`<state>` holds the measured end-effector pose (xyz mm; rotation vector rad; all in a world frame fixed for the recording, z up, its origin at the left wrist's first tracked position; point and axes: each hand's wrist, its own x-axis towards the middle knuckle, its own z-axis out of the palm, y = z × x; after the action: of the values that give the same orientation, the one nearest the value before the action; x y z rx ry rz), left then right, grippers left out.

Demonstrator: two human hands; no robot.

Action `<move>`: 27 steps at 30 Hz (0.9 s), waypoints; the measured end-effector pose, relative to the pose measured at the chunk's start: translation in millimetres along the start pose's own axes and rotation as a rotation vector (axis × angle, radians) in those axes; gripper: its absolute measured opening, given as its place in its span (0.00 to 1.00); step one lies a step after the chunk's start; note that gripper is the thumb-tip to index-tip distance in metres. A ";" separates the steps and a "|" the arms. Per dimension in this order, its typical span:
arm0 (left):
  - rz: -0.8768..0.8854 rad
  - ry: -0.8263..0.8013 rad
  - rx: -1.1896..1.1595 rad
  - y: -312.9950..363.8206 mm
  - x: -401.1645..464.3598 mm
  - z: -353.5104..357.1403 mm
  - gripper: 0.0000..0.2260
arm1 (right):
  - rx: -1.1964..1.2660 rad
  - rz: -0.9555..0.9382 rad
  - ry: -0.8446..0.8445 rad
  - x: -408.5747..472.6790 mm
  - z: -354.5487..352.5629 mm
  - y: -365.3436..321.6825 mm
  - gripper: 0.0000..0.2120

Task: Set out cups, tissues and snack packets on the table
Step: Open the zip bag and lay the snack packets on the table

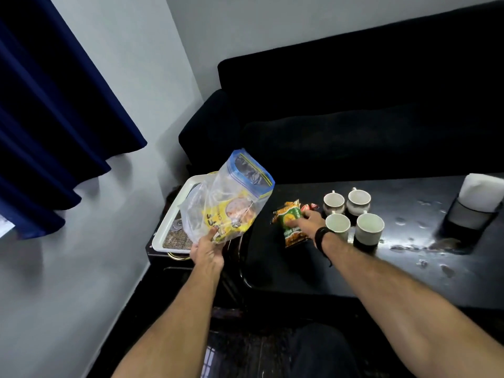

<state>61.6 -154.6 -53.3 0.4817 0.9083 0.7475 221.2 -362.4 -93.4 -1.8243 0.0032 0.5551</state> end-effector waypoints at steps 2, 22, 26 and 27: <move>-0.019 -0.032 0.005 -3.5 1.3 -1.6 0.27 | -0.288 0.023 0.013 5.0 7.4 18.2 0.29; -0.086 -0.255 0.146 -8.6 -25.1 9.6 0.34 | -0.518 -0.388 -0.227 -35.7 -9.6 -126.0 0.10; -0.133 -0.324 0.208 -7.7 -34.5 14.5 0.32 | -0.172 -0.143 -0.537 -42.7 -3.5 -100.3 0.21; -0.139 -0.334 0.230 -6.6 -37.8 16.2 0.32 | -0.069 -0.115 -0.595 -43.9 -1.1 -96.8 0.20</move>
<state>62.7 -188.5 -29.1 0.7152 0.7072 0.4199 209.4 -343.4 10.6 -1.6510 -0.5239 1.0035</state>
